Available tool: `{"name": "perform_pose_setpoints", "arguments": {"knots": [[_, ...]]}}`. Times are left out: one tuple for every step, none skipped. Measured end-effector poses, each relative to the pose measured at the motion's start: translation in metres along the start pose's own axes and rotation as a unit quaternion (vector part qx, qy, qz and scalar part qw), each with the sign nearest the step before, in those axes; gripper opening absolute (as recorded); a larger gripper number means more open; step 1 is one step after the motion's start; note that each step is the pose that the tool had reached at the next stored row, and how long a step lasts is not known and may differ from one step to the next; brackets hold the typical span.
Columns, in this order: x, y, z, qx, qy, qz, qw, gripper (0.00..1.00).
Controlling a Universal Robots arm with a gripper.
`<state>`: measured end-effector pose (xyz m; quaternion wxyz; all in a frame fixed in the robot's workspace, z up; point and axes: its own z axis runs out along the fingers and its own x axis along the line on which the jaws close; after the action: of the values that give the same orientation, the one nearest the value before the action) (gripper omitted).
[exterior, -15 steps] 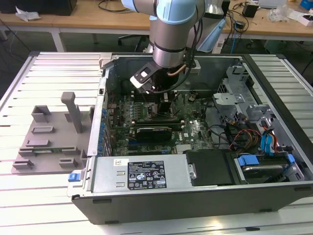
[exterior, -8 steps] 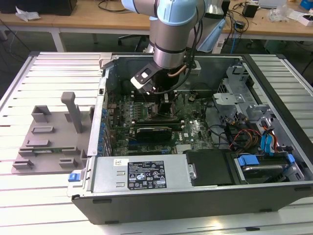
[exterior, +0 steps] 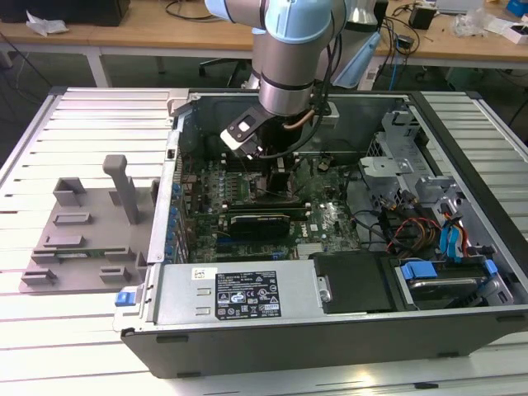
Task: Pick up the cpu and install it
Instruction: 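Place the cpu into insertion slot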
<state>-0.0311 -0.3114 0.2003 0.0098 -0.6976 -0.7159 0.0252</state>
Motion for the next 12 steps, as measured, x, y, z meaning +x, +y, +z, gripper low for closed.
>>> {"name": "perform_pose_setpoints", "arguments": {"knots": [[0.0009,0.0000,0.0000,0.0000,-0.0001,0.000,1.0000,0.62],[0.0022,0.0000,-0.0001,0.0000,-0.0001,0.000,1.0000,0.62],[0.0029,0.0000,-0.0001,0.0001,-0.0001,0.000,1.0000,0.62],[0.0034,0.0000,-0.0001,0.0001,-0.0001,0.000,1.0000,0.62],[0.0036,0.0000,-0.0002,0.0001,-0.0002,0.000,1.0000,0.62],[0.0037,-0.0003,-0.0001,0.0001,-0.0001,0.000,1.0000,0.62],[0.0037,-0.0007,-0.0001,-0.0001,-0.0002,0.000,1.0000,0.62],[0.0038,-0.0009,-0.0004,-0.0003,-0.0003,0.000,1.0000,0.62],[0.0037,-0.0009,-0.0011,-0.0005,-0.0003,0.000,1.0000,0.62],[0.0037,-0.0010,-0.0025,-0.0006,-0.0003,0.000,1.0000,0.62],[0.0036,-0.0011,-0.0039,-0.0006,-0.0003,0.000,1.0000,0.62],[0.0036,-0.0012,-0.0062,-0.0006,-0.0003,0.000,1.0000,0.62]]}}
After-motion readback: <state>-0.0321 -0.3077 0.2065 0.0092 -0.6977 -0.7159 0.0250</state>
